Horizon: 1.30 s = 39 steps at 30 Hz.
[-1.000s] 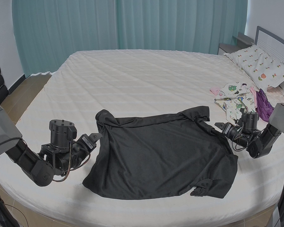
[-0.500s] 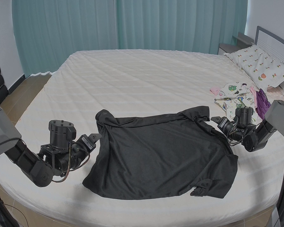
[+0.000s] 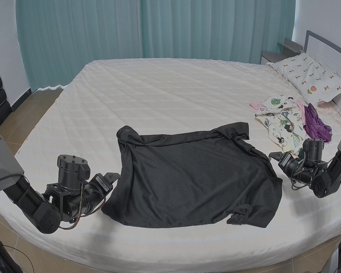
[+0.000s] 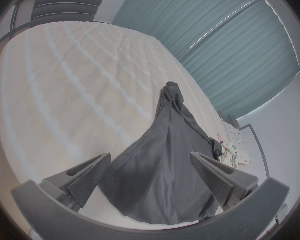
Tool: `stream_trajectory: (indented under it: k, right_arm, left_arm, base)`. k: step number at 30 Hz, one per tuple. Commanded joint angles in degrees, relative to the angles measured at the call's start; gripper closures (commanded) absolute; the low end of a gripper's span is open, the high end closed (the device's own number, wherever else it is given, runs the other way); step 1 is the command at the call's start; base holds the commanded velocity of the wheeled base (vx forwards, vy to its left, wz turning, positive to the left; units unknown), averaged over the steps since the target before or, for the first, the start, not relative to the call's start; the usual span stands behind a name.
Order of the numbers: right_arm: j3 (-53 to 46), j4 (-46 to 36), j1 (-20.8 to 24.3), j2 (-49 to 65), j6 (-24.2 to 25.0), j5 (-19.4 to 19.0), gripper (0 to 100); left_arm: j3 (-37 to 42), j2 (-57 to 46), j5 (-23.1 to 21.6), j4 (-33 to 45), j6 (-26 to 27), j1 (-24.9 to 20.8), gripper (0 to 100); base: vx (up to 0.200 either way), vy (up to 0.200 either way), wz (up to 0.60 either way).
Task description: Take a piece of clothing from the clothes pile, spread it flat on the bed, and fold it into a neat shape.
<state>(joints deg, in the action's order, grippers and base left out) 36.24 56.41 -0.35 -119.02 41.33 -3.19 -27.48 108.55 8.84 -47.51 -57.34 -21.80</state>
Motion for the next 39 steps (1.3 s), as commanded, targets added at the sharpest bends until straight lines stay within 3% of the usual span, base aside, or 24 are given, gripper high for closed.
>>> stream_trajectory:
  k: [1, 9, 23, 24, 34, 39]
  right_arm:
    - [-10.9, 3.9, -0.6, 8.0, 0.2, -0.1, 0]
    - [-17.3, 7.1, 0.3, 8.0, 5.3, -0.2, 0]
    - [-21.6, 7.1, 3.1, 8.0, 5.0, -0.6, 0]
    - [-21.8, 7.1, 3.5, 8.0, 5.0, -0.6, 0]
    - [-23.2, 6.3, 5.5, 4.6, 4.6, -0.7, 0]
    - [-23.0, 7.1, 5.8, 3.1, 5.1, -3.7, 0]
  left_arm:
    - [5.3, -1.8, -0.1, 0.0, -0.6, -1.8, 0]
    - [4.0, 1.3, -1.4, -0.1, -2.1, -2.8, 0]
    - [-1.4, 9.0, -0.9, 0.0, -3.2, -1.7, 0]
    - [-1.6, 9.1, -0.9, 0.0, -3.7, -1.4, 100]
    - [-1.0, 7.3, -0.8, 0.0, -5.8, 0.4, 100]
    - [0.4, 1.2, -0.8, 0.7, -5.7, 1.1, 100]
  base:
    - [0.000, 0.000, 0.00]
    - [0.000, 0.000, 0.00]
    - [0.000, 0.000, 0.00]
    - [0.000, 0.000, 0.00]
    - [0.000, 0.000, 0.00]
    - [0.000, 0.000, 0.00]
